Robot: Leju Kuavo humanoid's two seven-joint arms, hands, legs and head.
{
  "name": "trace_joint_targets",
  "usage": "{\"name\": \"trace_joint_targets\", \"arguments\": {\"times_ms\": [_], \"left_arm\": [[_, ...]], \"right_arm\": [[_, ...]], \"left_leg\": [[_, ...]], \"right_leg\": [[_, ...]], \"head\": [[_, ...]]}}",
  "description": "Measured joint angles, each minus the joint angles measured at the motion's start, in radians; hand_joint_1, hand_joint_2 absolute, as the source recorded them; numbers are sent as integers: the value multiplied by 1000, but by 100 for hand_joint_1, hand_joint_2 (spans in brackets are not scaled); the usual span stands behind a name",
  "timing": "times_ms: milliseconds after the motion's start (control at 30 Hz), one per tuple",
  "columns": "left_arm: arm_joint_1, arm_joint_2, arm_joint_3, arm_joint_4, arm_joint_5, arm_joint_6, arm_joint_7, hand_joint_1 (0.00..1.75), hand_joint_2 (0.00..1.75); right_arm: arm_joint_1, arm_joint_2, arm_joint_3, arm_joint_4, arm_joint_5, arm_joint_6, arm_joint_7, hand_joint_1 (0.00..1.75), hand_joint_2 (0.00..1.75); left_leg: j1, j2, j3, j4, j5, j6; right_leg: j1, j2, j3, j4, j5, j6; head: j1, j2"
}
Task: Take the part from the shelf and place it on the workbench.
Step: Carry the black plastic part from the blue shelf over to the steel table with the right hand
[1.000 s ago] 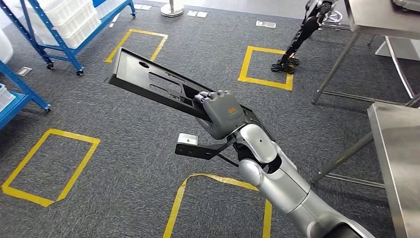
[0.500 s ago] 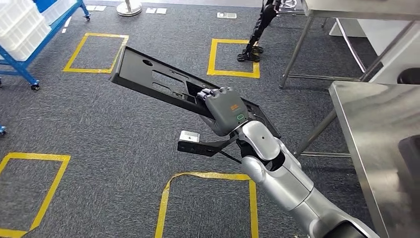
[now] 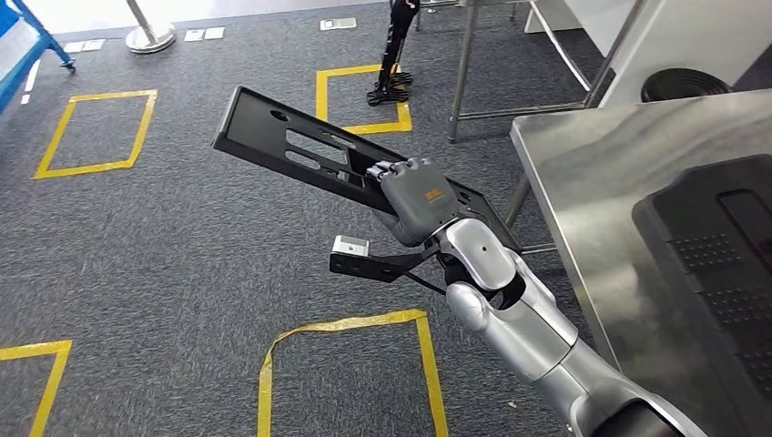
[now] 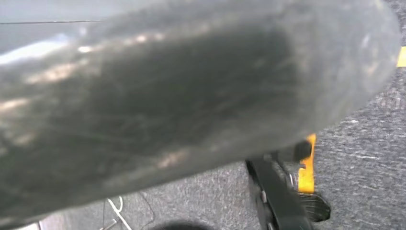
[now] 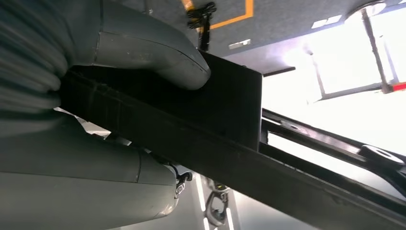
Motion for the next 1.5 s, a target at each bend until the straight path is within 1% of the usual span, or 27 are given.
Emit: {"name": "trace_joint_targets", "arguments": {"times_ms": [33, 67, 100, 167, 233, 300, 367, 433, 500, 533, 600, 667, 733, 800, 867, 933, 1000, 1033, 1067, 1100, 1167, 1233, 1267, 1333, 1400, 1467, 1500], "left_arm": [[0, 0, 2, 0, 0, 0, 0, 0, 0], [0, 0, 3, 0, 0, 0, 0, 0, 0], [0, 0, 4, -1, 0, 0, 0, 0, 0], [1, 2, 6, -1, 0, 0, 0, 0, 0], [1, 5, 9, -2, 0, 1, -1, 0, 0], [-2, 7, 11, -2, -1, 1, -1, 0, 0], [-5, 6, 12, -2, -1, 0, -2, 0, 0], [-2, 6, 14, -2, -1, 0, -4, 0, 0], [2, 6, 16, -2, -2, 0, -4, 0, 0], [2, 6, 17, -2, -2, 0, -4, 0, 0], [1, 4, 18, -2, -2, 0, -4, 0, 0], [3, 3, 19, -2, -1, 1, -4, 0, 0], [6, 2, 22, -2, -1, 2, -4, 0, 0], [8, 2, 27, -2, -1, 3, -4, 0, 0], [7, 0, 29, -2, -1, 3, -3, 0, 0], [9, -2, 30, -1, -3, 2, -2, 0, 0], [12, -3, 30, -1, -4, -1, -1, 0, 0], [12, -4, 30, -1, -6, -2, -1, 0, 0], [11, -5, 30, -1, -6, -2, -1, 0, 0], [10, -5, 30, -1, -7, -3, -1, 0, 0], [8, -5, 30, -1, -9, -3, -1, 0, 0], [5, -2, 30, -2, -10, -3, -1, 0, 0], [2, 0, 30, -2, -11, -3, -1, 0, 0], [-4, 5, 30, -4, -11, -4, -4, 0, 0], [-5, 9, 30, -5, -12, -7, -8, 0, 0], [-2, 9, 30, -5, -12, -9, -10, 0, 0], [-1, 9, 30, -5, -13, -9, -10, 0, 0]], "right_arm": [[0, 0, 0, 2, 2, 0, 0, 175, 175], [-1, 0, 0, 3, 5, 0, 1, 175, 175], [-3, 1, 0, 4, 9, 0, 2, 175, 175], [-13, 3, 0, 6, 20, 3, 4, 175, 175], [-30, 7, 2, 8, 37, 11, 9, 175, 175], [-43, 6, 3, 11, 64, 20, 19, 175, 175], [-58, 1, 4, 13, 96, 26, 29, 175, 175], [-75, 0, 6, 14, 115, 28, 34, 175, 175], [-85, 0, 11, 16, 130, 31, 38, 175, 175], [-88, -2, 14, 17, 139, 32, 40, 175, 175], [-96, -8, 16, 18, 156, 33, 45, 175, 175], [-113, -14, 15, 19, 166, 35, 49, 175, 175], [-127, -16, 12, 20, 175, 39, 51, 175, 175], [-128, -24, 9, 22, 185, 45, 52, 175, 175], [-120, -33, 3, 25, 193, 48, 53, 175, 175], [-116, -37, 0, 26, 202, 48, 54, 175, 175], [-115, -38, 0, 26, 211, 49, 56, 175, 175], [-114, -39, 0, 26, 214, 49, 56, 175, 175], [-114, -40, 0, 26, 217, 49, 57, 175, 175], [-114, -41, 0, 26, 220, 49, 57, 175, 175], [-116, -42, 0, 26, 223, 49, 59, 175, 175], [-120, -43, -1, 25, 231, 50, 61, 175, 175], [-120, -45, -2, 25, 236, 50, 63, 175, 175], [-117, -52, -5, 25, 246, 52, 65, 175, 175], [-116, -59, -10, 24, 256, 54, 68, 175, 175], [-118, -62, -15, 24, 266, 57, 72, 175, 175], [-117, -62, -18, 25, 270, 59, 74, 175, 175]], "left_leg": [[-10, -7, -29, 28, 7, 12], [-21, -14, -36, 10, 34, 25], [-29, -29, -22, -44, 75, 38], [-37, -85, 32, -181, 154, 59], [-38, -120, 66, -254, 183, 60], [-39, -100, 74, -271, 182, 54], [-39, -72, 80, -289, 185, 54], [-39, -43, 82, -298, 186, 54], [-36, -11, 79, -298, 186, 54], [-34, 3, 78, -298, 184, 52], [-27, 29, 77, -298, 181, 47], [-27, 52, 76, -296, 177, 36], [-32, 69, 74, -293, 176, 24], [-33, 83, 71, -292, 178, 14], [-26, 64, 49, -270, 168, 6], [-18, 23, -13, -171, 137, -1], [-16, 5, -97, -34, 106, -6], [-16, 2, -128, 6, 105, -7], [-15, 1, -139, 5, 119, -7], [-14, -3, -126, -34, 144, -6], [-8, -42, -52, -173, 194, -2], [-7, -75, 5, -260, 212, -2], [-10, -77, 16, -272, 212, -2], [-18, -53, 20, -277, 217, 6], [-18, -32, 25, -289, 225, 20], [-17, -8, 26, -296, 231, 29], [-16, 6, 26, -296, 232, 30]], "right_leg": [[6, 16, 1, 0, 0, -5], [10, 33, 3, 0, -1, -9], [13, 51, 5, 0, -1, -11], [17, 83, 6, 4, -1, -13], [17, 111, -5, 10, 0, -12], [13, 132, -18, 13, 4, -9], [20, 82, -45, 41, -7, -6], [26, 2, -106, 140, -44, -3], [18, -23, -174, 260, -76, 5], [13, -26, -191, 286, -78, 12], [4, -37, -163, 220, -44, 35], [6, -80, -83, 75, 0, 51], [11, -107, -43, 2, 19, 43], [12, -90, -50, -2, 25, 27], [7, -67, -52, -6, 28, 7], [2, -41, -49, -10, 29, -12], [4, -16, -50, -9, 30, -22], [6, 0, -50, -8, 31, -25], [6, 16, -50, -7, 31, -26], [6, 34, -50, -5, 31, -27], [4, 69, -53, 3, 31, -26], [3, 94, -60, 14, 32, -24], [1, 103, -63, 16, 33, -21], [-5, 109, -71, 15, 35, -15], [2, 65, -97, 56, 13, -19], [11, 9, -153, 173, -38, -29], [11, -1, -183, 239, -63, -30]], "head": [[0, 0], [1, 0], [1, 0], [1, 0], [0, 0], [0, 0], [4, 0], [10, 0], [12, 0], [13, 0], [13, 0], [15, 0], [15, 0], [15, 0], [13, 0], [8, 0], [6, 0], [6, 0], [6, 0], [6, 0], [6, 0], [7, 0], [6, 0], [5, 0], [8, 0], [11, 0], [11, 0]]}}
